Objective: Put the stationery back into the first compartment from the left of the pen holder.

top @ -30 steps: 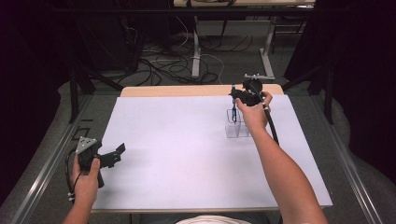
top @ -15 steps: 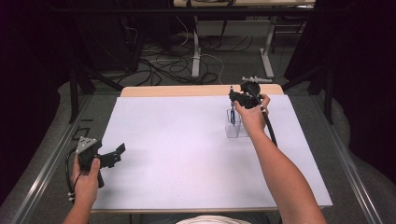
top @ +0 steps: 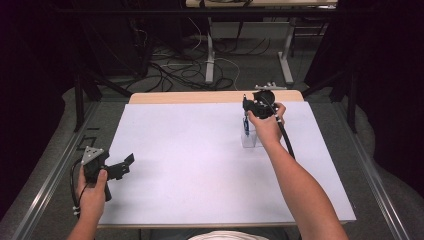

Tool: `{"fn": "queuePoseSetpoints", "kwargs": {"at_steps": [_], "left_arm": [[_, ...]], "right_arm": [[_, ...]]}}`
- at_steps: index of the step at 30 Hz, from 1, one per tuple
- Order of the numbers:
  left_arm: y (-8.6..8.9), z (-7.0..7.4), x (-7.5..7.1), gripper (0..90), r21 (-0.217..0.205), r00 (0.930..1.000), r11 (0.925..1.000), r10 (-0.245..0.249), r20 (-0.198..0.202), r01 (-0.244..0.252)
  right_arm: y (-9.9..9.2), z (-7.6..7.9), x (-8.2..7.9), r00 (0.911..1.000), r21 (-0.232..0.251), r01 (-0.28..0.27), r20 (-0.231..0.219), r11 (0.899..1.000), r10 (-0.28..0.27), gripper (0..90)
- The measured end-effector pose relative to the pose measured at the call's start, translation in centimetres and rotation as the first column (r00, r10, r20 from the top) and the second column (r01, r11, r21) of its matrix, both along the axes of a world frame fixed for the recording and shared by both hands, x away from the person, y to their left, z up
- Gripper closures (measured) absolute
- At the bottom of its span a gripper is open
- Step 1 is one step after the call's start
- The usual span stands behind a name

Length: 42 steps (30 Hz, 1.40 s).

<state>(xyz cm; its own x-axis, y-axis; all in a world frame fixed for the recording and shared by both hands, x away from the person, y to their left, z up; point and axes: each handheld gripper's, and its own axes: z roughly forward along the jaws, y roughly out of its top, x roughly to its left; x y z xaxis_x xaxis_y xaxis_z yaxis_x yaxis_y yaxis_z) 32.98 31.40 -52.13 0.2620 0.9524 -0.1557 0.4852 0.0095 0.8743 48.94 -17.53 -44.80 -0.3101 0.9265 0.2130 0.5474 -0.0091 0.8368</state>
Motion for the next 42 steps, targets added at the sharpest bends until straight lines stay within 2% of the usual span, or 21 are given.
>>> {"fn": "queuePoseSetpoints", "kwargs": {"at_steps": [9, 12, 17, 25, 32, 41, 42], "left_arm": [[-0.1, 0.0, 0.0, 1.8, -0.002, 1.0, 1.0, 0.002, -0.003, -0.002], [-0.1, 0.0, 0.0, 1.8, -0.002, 1.0, 1.0, 0.001, -0.002, -0.001], [-0.1, 0.0, 0.0, 1.8, -0.001, 1.0, 1.0, 0.002, -0.001, -0.002], [-0.1, 0.0, 0.0, 1.8, -0.002, 1.0, 1.0, 0.002, -0.001, -0.002], [-0.1, 0.0, 0.0, 1.8, -0.001, 1.0, 1.0, 0.003, -0.002, -0.003], [-0.1, 0.0, -0.1, 1.9, -0.002, 1.0, 1.0, 0.003, -0.002, -0.003], [-0.1, 0.0, -0.1, 1.9, -0.003, 1.0, 1.0, 0.003, 0.001, -0.003]], "right_arm": [[-0.2, -0.1, -0.6, 0.9999, -0.003, -0.016, -0.007, 1.0, 0.016, 78.7], [-0.4, 0.1, -0.8, 0.9996, -0.004, -0.024, 0.015, 1.0, 0.024, 72.4], [-0.4, 0.5, -1.2, 0.9989, 0.0, -0.044, 0.015, 0.999, 0.044, 63.7], [-0.6, 0.6, -1.5, 0.9976, -0.021, -0.066, 0.019, 0.998, 0.066, 47.5], [-0.8, 1.1, -2.2, 0.9945, -0.029, -0.101, 0.024, 0.994, 0.102, 39.6], [-1.1, 1.7, -3.4, 0.9871, -0.103, -0.147, 0.048, 0.984, 0.152, 30.9], [-1.1, 1.7, -3.6, 0.986, -0.099, -0.153, 0.051, 0.983, 0.159, 30.9]]}}
